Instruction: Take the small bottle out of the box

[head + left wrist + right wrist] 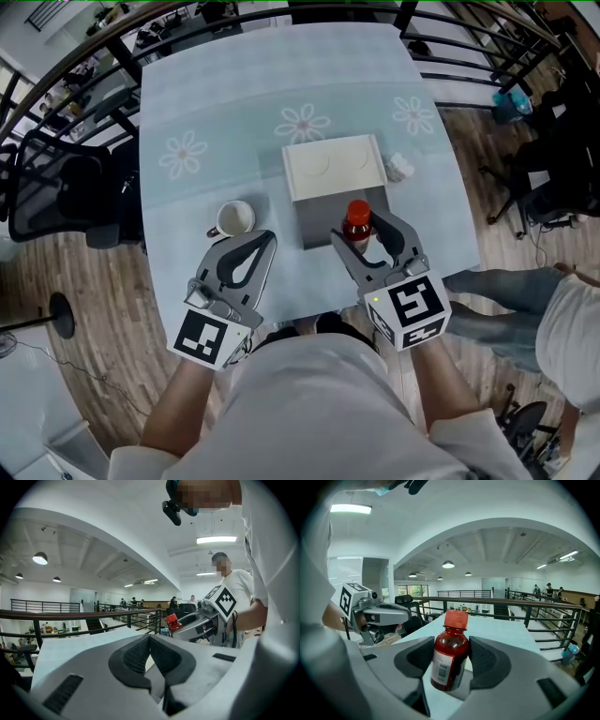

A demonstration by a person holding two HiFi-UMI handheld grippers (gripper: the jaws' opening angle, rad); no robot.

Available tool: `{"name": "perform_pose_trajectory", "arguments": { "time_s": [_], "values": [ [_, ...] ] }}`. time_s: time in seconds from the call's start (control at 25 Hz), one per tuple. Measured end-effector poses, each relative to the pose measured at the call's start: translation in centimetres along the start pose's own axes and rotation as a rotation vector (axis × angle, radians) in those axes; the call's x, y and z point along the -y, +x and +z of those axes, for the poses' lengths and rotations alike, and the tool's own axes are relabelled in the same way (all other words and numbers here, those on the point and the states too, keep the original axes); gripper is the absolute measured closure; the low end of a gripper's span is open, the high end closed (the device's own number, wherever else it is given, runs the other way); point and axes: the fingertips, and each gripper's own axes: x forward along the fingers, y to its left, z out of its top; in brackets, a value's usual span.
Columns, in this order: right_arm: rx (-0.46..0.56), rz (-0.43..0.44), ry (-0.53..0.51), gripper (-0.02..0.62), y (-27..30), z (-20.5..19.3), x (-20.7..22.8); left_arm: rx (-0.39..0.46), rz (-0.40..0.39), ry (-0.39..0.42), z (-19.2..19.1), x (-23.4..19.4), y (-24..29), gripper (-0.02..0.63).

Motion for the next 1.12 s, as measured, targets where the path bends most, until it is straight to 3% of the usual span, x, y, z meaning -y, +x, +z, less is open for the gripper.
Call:
{"name": "perform_pose_trajectory", "arguments": {
  "time_s": [1.12],
  "values": [
    [0.001,-0.03,0.03,0.351,-0.3,-0.2,2.1,-0.01,-0.049,0.011,0.3,0.6,2.6,0.586]
  ]
}}
